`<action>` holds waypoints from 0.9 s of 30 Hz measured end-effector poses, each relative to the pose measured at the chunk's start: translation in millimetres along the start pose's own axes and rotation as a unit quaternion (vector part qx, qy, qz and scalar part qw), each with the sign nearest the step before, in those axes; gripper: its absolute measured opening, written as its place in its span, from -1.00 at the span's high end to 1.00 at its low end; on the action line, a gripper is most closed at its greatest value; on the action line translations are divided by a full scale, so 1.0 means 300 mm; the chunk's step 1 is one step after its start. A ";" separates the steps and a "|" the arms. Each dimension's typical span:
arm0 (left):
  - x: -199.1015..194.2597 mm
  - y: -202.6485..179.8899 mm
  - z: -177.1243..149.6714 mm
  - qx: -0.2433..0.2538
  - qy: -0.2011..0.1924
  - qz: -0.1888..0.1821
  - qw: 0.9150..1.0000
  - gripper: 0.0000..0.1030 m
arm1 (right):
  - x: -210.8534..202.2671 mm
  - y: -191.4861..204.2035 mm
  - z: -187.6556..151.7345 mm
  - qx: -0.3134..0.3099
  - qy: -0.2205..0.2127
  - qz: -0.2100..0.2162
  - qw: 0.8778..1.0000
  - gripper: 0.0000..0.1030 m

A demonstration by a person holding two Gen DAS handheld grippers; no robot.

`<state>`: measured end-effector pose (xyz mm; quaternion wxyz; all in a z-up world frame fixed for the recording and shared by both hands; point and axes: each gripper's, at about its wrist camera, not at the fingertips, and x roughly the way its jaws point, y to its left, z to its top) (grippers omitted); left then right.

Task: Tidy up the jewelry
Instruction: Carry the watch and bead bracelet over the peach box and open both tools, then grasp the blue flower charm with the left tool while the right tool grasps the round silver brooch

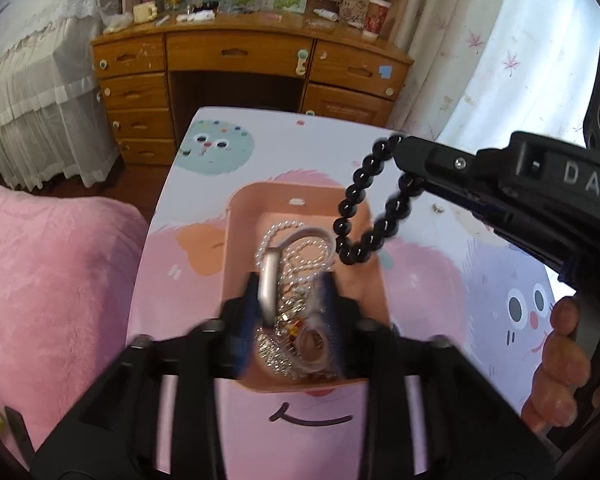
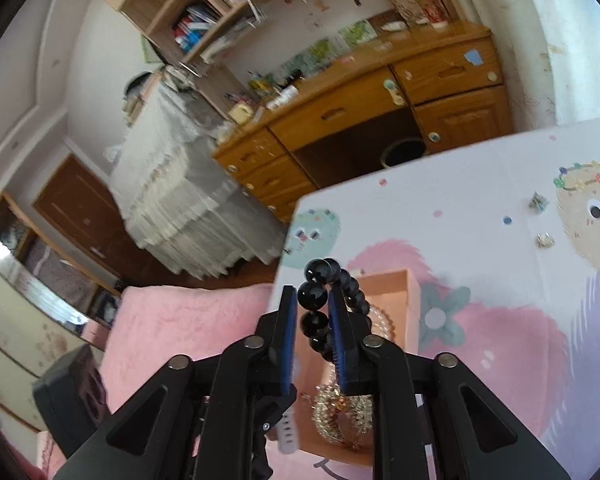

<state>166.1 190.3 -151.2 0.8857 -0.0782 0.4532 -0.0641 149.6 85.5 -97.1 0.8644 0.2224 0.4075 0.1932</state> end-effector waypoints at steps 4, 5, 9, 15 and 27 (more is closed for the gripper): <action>0.014 0.036 0.010 -0.012 0.010 -0.011 1.000 -0.10 | 0.006 0.006 -0.013 -0.002 -0.015 -0.013 1.000 0.03; 0.013 0.041 0.014 -0.010 0.011 -0.014 1.000 -0.10 | 0.010 0.005 -0.014 -0.007 -0.015 -0.024 1.000 0.03; 0.025 0.026 0.025 -0.008 0.017 -0.020 1.000 -0.14 | 0.022 -0.038 0.011 -0.019 -0.009 -0.061 0.998 -0.13; 0.045 -0.050 0.029 -0.011 0.030 -0.034 0.999 -0.18 | 0.025 -0.174 0.069 -0.055 0.003 -0.129 0.990 -0.31; 0.145 -0.307 0.291 0.070 0.051 -0.081 0.993 -0.18 | -0.017 -0.520 0.132 -0.178 0.021 -0.241 0.954 -0.54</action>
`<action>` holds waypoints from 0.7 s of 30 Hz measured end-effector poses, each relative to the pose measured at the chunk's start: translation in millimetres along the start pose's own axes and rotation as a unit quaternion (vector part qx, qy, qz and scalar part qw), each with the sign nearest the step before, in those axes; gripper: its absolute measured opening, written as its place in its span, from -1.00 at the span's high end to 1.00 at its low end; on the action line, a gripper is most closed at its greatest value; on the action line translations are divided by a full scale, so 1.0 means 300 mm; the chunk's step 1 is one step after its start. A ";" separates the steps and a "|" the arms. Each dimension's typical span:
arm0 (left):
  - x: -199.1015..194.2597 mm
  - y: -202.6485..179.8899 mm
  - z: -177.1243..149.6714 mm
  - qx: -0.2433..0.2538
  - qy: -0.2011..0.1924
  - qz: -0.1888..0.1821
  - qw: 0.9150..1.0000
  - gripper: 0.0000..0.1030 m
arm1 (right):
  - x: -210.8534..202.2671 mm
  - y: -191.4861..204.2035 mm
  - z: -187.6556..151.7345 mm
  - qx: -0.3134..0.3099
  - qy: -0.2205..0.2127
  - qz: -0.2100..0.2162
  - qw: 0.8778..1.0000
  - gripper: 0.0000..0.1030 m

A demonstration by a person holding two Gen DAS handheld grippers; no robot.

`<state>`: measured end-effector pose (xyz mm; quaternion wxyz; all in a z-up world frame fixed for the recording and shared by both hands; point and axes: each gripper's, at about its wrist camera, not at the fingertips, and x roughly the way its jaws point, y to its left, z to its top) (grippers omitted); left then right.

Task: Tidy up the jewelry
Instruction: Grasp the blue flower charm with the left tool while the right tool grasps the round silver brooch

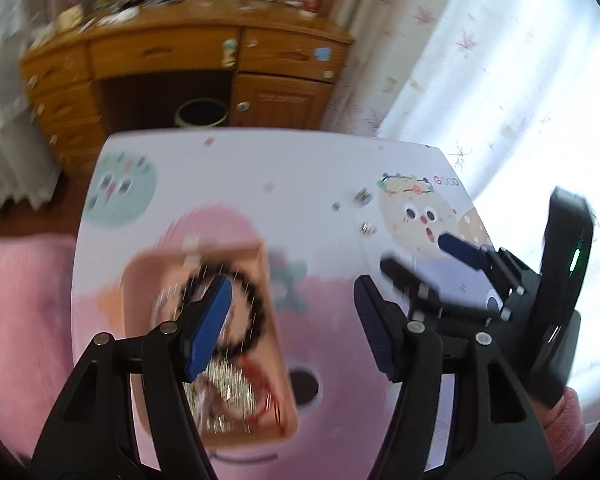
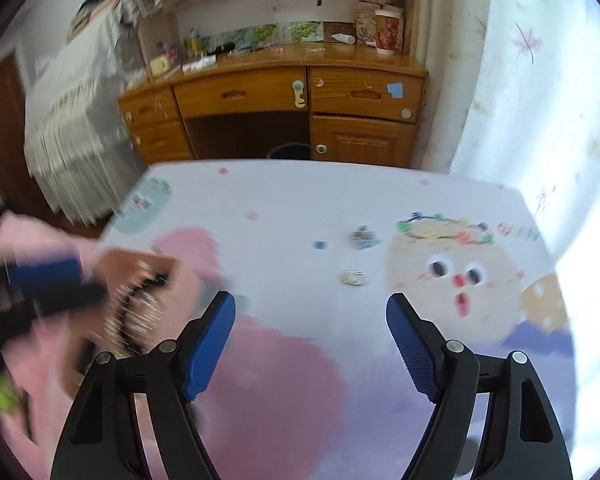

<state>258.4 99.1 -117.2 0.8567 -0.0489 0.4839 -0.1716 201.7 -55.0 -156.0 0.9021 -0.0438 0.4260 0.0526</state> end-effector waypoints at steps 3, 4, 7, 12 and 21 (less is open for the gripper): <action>0.061 -0.039 0.125 0.027 0.017 -0.020 0.999 -0.18 | 0.058 -0.068 -0.030 -0.039 -0.004 -0.005 0.999 -0.54; 0.086 -0.052 0.163 0.032 0.024 -0.029 0.999 -0.18 | 0.082 -0.090 -0.041 -0.051 -0.006 -0.004 0.999 -0.54; 0.180 -0.100 0.272 0.049 0.058 -0.066 0.995 -0.18 | 0.157 -0.143 -0.062 -0.075 -0.007 0.013 0.997 -0.54; 0.386 -0.219 0.393 0.086 0.127 -0.129 0.980 -0.18 | 0.269 -0.173 -0.080 -0.104 -0.021 0.018 0.994 -0.54; 0.698 -0.322 0.389 0.187 0.163 -0.060 0.967 0.10 | 0.361 -0.098 -0.088 -0.147 -0.031 0.006 0.989 -0.38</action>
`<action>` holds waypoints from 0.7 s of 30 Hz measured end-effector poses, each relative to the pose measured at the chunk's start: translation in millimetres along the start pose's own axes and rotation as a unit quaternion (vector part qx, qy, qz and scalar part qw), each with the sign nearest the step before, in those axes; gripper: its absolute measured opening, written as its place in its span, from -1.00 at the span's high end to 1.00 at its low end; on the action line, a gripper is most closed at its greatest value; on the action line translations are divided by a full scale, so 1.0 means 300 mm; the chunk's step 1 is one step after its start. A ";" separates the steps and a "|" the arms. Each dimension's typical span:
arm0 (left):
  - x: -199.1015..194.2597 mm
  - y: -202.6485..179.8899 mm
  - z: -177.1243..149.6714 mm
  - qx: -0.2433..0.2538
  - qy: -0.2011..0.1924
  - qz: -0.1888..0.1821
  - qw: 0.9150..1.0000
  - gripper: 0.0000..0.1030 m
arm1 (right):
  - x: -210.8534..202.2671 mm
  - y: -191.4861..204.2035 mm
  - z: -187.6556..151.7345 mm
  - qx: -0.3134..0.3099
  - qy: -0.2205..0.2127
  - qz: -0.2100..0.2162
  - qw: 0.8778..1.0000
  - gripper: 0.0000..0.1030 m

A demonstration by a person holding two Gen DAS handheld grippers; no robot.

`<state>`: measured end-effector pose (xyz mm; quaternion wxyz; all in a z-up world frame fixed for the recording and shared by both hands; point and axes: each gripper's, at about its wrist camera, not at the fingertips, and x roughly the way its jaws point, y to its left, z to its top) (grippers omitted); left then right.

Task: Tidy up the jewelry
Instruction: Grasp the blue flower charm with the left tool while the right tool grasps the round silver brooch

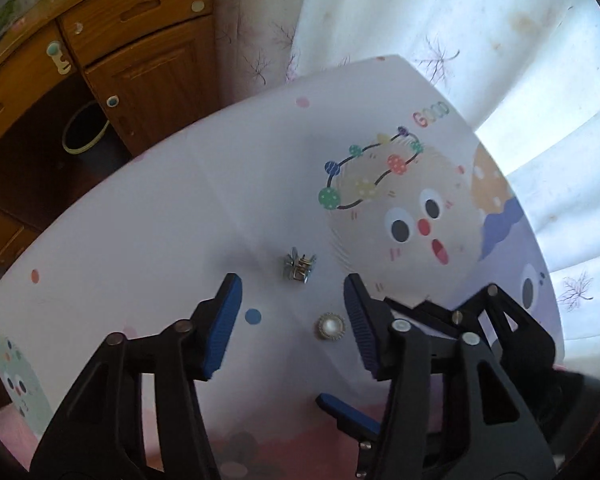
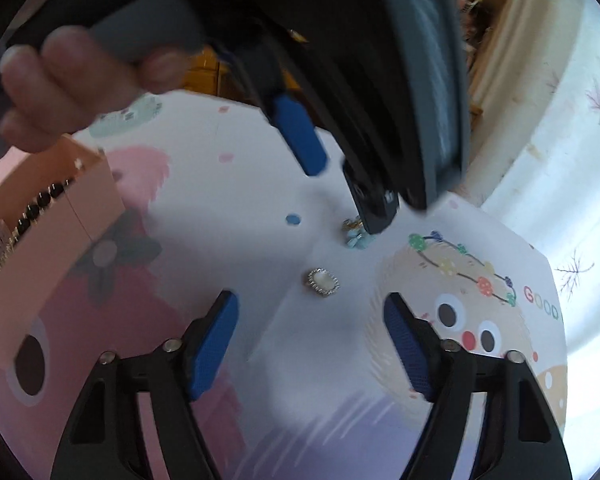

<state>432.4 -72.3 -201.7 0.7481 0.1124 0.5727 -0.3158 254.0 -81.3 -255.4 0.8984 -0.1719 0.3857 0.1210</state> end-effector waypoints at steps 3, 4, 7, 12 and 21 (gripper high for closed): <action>0.045 0.022 0.002 -0.008 0.006 -0.008 1.000 0.24 | 0.038 -0.015 0.013 0.010 0.007 -0.004 1.000 -0.22; 0.054 0.025 0.005 -0.010 0.005 -0.010 1.000 0.28 | 0.050 -0.018 0.016 0.010 0.013 -0.003 1.000 -0.17; 0.084 0.030 0.012 -0.014 0.002 -0.017 1.000 0.42 | 0.078 -0.039 0.026 0.019 0.013 0.004 1.000 -0.13; 0.110 0.014 0.020 -0.012 -0.007 -0.027 1.000 0.69 | 0.113 -0.068 0.034 0.029 0.016 0.005 0.999 -0.11; 0.000 0.095 0.001 -0.066 -0.059 -0.052 0.995 0.73 | 0.166 -0.122 0.042 0.061 0.021 0.041 0.997 0.21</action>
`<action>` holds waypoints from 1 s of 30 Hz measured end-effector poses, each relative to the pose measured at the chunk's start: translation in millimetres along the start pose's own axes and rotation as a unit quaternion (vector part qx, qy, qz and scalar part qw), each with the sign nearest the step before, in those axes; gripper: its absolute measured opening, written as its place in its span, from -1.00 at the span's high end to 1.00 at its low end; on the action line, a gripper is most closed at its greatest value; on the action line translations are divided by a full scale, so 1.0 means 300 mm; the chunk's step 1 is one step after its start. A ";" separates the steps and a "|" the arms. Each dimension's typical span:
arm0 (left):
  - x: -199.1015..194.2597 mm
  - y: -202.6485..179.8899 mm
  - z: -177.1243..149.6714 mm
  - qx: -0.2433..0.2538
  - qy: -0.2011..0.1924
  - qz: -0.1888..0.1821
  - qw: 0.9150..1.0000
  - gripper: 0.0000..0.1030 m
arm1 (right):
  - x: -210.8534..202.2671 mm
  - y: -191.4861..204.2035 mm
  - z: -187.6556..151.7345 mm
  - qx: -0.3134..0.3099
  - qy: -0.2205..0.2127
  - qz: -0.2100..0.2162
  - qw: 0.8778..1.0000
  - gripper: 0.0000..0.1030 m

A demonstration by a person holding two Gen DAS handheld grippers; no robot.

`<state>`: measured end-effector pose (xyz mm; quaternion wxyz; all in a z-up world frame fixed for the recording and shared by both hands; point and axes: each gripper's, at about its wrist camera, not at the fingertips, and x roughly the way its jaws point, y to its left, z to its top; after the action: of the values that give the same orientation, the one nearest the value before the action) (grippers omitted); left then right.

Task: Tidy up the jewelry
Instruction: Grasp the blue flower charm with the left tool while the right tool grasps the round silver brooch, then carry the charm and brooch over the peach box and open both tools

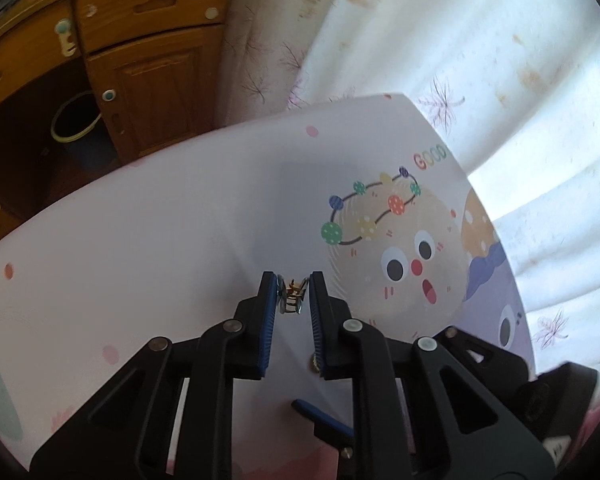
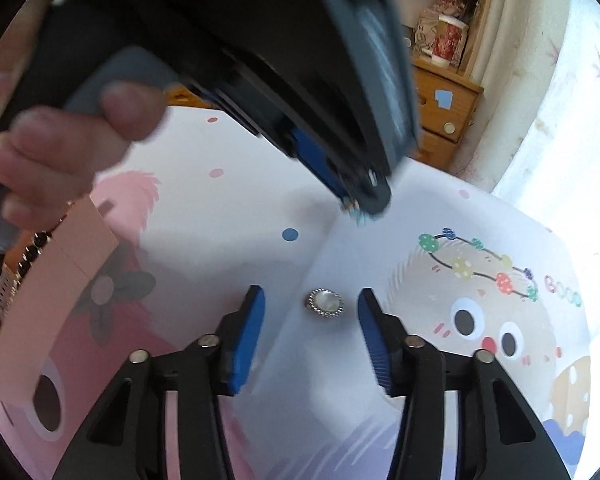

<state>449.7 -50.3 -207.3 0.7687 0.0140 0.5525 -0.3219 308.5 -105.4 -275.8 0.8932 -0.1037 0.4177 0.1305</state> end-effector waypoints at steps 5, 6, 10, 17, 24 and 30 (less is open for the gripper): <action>-0.139 0.058 -0.027 -0.038 -0.040 0.014 0.998 0.73 | 0.028 -0.029 0.010 0.021 0.001 0.004 1.000 0.40; -0.170 0.073 -0.038 -0.047 -0.047 0.016 0.998 0.73 | 0.029 -0.032 0.011 0.025 0.001 -0.001 1.000 0.49; -0.277 0.129 -0.102 -0.085 -0.067 0.023 0.994 0.73 | 0.032 -0.051 0.019 0.040 0.002 -0.007 0.999 0.63; -0.381 0.241 -0.298 -0.162 -0.060 0.029 0.985 0.73 | 0.019 -0.041 0.030 0.058 0.014 -0.010 0.998 0.64; -0.445 0.295 -0.503 -0.184 -0.048 0.031 0.981 0.73 | -0.085 0.055 -0.018 0.101 0.036 -0.014 0.994 0.64; -0.497 0.283 -0.681 -0.182 -0.038 0.005 0.982 0.73 | -0.212 0.173 -0.025 0.130 0.029 -0.009 0.991 0.64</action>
<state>294.1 165.5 -187.0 0.7803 -0.1357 0.5725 -0.2120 247.3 -67.9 -235.4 0.8876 0.0057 0.4561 0.0643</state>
